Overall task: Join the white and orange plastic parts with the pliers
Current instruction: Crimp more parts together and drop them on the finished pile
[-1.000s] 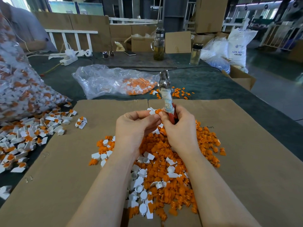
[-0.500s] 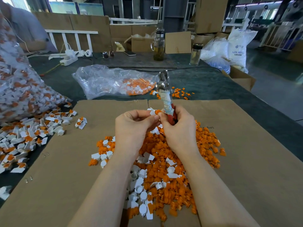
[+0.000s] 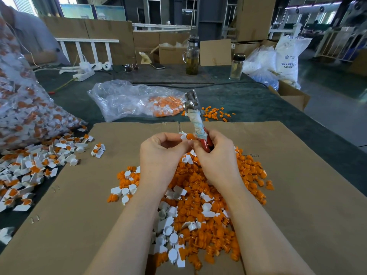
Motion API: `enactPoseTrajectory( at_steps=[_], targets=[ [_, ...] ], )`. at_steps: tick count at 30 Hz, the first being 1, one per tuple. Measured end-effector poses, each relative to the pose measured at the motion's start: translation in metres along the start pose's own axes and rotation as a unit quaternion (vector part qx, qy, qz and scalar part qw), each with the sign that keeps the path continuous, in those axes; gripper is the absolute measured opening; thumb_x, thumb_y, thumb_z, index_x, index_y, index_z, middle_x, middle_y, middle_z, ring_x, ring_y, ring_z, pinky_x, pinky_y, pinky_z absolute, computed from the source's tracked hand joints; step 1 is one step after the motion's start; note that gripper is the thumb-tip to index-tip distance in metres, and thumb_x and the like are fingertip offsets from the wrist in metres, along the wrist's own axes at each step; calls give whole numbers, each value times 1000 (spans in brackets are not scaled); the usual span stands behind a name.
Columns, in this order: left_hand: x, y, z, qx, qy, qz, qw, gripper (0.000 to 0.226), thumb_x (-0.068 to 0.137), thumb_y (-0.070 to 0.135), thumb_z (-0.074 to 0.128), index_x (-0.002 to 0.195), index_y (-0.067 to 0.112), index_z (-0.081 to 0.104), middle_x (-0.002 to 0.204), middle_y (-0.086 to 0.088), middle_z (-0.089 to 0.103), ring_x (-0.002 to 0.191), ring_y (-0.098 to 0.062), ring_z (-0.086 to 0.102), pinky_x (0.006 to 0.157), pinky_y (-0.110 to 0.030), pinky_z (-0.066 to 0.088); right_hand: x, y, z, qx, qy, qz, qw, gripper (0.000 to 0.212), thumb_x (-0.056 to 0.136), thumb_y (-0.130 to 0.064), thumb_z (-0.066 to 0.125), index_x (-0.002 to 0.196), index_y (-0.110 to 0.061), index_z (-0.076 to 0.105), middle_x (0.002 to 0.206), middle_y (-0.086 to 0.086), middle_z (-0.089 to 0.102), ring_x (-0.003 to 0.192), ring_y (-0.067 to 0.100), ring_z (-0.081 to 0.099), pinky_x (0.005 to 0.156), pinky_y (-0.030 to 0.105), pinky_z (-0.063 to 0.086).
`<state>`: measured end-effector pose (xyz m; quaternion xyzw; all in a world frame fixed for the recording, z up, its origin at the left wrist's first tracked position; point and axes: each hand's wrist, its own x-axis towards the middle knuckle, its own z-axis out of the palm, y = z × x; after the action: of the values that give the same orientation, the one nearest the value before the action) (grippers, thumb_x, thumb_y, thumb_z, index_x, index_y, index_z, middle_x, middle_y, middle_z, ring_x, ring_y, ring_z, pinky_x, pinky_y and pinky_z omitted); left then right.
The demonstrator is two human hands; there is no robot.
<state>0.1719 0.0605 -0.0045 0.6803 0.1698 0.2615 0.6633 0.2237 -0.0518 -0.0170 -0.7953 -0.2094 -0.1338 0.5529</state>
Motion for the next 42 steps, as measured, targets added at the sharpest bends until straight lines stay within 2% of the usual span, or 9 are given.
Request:
enactPoseTrajectory(
  at_steps=[4, 8, 14, 16, 18, 22, 29, 34, 42],
  targets=[
    [2, -3, -1, 17, 27, 14, 999, 11, 77, 15, 84, 77, 17, 73, 70, 1, 75, 68, -12, 73, 73, -33, 61, 1, -2, -3, 7, -47, -1, 999, 16, 89, -17, 66, 83, -29, 58, 58, -16, 52, 54, -5, 49, 50, 10, 37],
    [5, -5, -4, -5, 25, 5, 1000, 9, 81, 12, 80, 79, 13, 71, 69, -1, 74, 67, -13, 74, 72, -30, 60, 2, -2, -12, 59, -120, 42, 990, 11, 89, -18, 64, 98, -24, 66, 60, -20, 56, 51, -1, 48, 50, 15, 40],
    [10, -2, -15, -63, 19, 9, 998, 7, 84, 6, 75, 83, 10, 70, 73, -5, 74, 69, -17, 74, 68, -22, 59, 4, 5, -36, 40, -230, 101, 967, 14, 87, -15, 67, 100, -22, 66, 78, -11, 60, 81, 20, 62, 84, 45, 52],
    [11, -2, -17, -75, 20, 16, 997, 8, 84, 5, 75, 83, 10, 69, 75, -5, 74, 70, -19, 74, 70, -23, 60, 4, 7, -40, 20, -261, 100, 960, 11, 87, -16, 68, 93, -24, 65, 72, -18, 59, 82, 14, 64, 83, 37, 53],
    [12, -2, -18, -94, 18, 19, 995, 8, 84, 4, 74, 84, 9, 69, 76, -6, 74, 71, -19, 74, 68, -22, 58, 4, 6, -41, 17, -287, 101, 952, 15, 87, -15, 69, 84, -27, 60, 68, -20, 57, 67, 0, 59, 65, 18, 52],
    [13, -1, -21, -121, 5, 23, 992, 5, 85, 1, 71, 87, 5, 69, 73, -4, 73, 69, -17, 73, 67, -18, 56, 4, 5, -43, -14, -324, 115, 939, 29, 88, -19, 68, 116, -18, 60, 93, -9, 60, 81, 1, 61, 61, 11, 47],
    [13, 0, -23, -154, -17, 12, 988, 6, 86, 1, 68, 85, 7, 68, 69, 1, 72, 67, -13, 71, 69, -20, 57, 2, 0, -40, -57, -322, 97, 940, 35, 90, -12, 63, 125, -13, 57, 86, -11, 55, 70, 6, 57, 58, 16, 47],
    [13, 1, -23, -187, -15, 2, 982, 6, 85, -1, 68, 84, 5, 67, 69, 1, 72, 64, -12, 69, 68, -20, 57, -1, -5, -35, -67, -309, 66, 946, 27, 87, -3, 56, 93, -28, 62, 78, -10, 61, 58, 10, 55, 62, 45, 54],
    [15, 2, -26, -197, -9, -21, 980, 5, 84, 0, 68, 85, 5, 68, 70, 1, 73, 66, -11, 71, 68, -21, 58, -1, -5, -29, -79, -299, 46, 950, 25, 89, -8, 56, 84, -33, 59, 74, -12, 58, 51, -1, 52, 56, 33, 50]
  ],
)
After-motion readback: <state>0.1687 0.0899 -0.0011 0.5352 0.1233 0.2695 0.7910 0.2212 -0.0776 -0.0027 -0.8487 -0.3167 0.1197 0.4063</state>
